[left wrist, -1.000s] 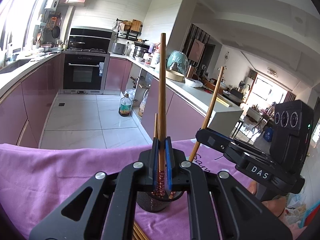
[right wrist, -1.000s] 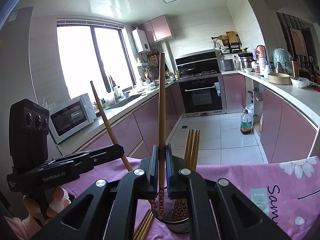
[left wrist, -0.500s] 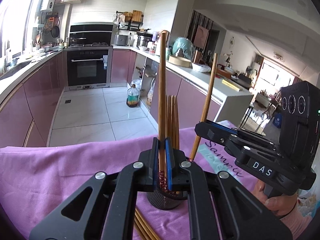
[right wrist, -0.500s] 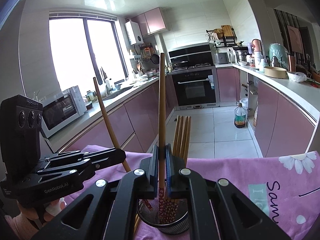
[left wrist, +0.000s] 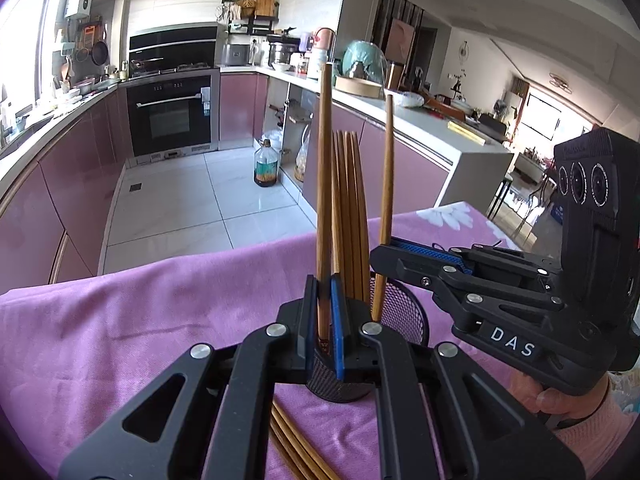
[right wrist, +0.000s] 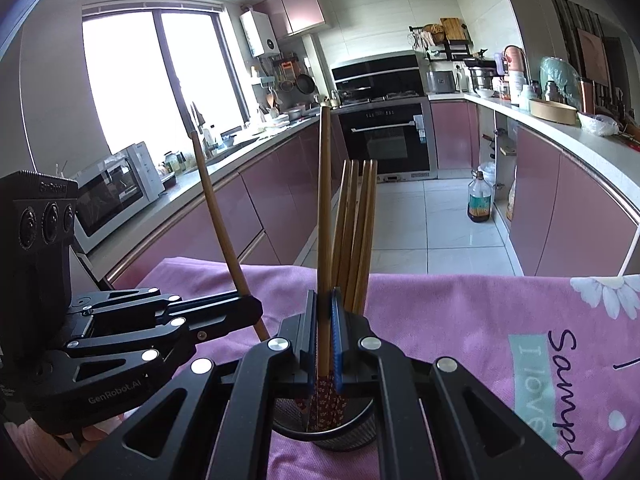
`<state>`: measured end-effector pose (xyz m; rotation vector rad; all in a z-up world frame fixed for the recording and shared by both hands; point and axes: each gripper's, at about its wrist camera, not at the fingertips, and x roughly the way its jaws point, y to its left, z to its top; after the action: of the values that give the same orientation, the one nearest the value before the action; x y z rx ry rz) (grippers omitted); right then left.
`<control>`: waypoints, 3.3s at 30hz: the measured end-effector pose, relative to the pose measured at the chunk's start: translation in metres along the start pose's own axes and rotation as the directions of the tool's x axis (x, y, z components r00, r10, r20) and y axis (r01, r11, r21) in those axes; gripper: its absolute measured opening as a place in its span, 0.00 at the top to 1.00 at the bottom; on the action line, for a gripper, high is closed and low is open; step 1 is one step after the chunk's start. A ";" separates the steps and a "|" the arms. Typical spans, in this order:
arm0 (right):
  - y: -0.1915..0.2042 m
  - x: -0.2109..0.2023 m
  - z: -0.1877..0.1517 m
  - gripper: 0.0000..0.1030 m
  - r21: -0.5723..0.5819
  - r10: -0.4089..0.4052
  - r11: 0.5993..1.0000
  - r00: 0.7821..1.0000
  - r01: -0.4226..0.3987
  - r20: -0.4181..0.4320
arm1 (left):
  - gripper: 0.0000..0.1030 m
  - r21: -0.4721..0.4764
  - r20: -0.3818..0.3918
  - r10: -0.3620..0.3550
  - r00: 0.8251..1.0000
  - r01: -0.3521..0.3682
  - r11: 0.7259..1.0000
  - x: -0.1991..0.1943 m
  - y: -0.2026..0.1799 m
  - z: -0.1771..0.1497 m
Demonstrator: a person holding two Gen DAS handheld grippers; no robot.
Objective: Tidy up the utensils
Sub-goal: 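Lower the chopstick into the mesh cup with the left tool while the right tool lowers its own, then open both tools to release the chopsticks and pull back from the cup, then move both open tools over the remaining chopsticks on the tablecloth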
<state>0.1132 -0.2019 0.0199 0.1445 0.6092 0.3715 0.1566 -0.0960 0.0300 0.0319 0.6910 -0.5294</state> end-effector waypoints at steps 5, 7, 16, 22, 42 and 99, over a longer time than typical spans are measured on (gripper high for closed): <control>-0.004 0.005 -0.003 0.95 0.016 -0.007 1.000 1.000 0.007 -0.009 | 0.93 0.000 -0.023 0.002 1.000 -0.002 1.000 0.011 0.005 0.004; -0.005 0.007 -0.002 0.94 0.021 -0.010 1.000 1.000 0.010 -0.013 | 0.93 0.003 -0.026 0.004 1.000 -0.004 1.000 0.015 0.007 0.005; -0.005 0.007 -0.007 0.91 0.035 -0.020 0.999 1.000 0.021 -0.021 | 0.92 -0.026 -0.027 -0.005 1.000 0.005 1.000 0.021 0.011 0.005; -0.004 0.000 -0.011 0.82 0.031 -0.014 0.999 1.000 0.015 -0.010 | 0.91 -0.054 -0.008 -0.024 1.000 0.024 0.998 0.009 0.020 -0.002; 0.029 -0.044 -0.041 0.68 -0.042 0.048 0.998 0.999 -0.048 0.015 | 0.53 -0.118 0.036 0.094 0.995 -0.089 0.989 -0.033 0.038 -0.048; 0.058 0.014 -0.131 0.75 -0.105 0.019 0.993 0.947 -0.056 -0.319 | 0.54 -0.030 -0.217 0.087 0.972 -0.096 0.995 -0.001 0.032 -0.157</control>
<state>0.0300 -0.1398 -0.0794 -0.0137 0.9031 0.4699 0.0769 -0.0366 -0.0961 0.0842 0.9082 -0.4265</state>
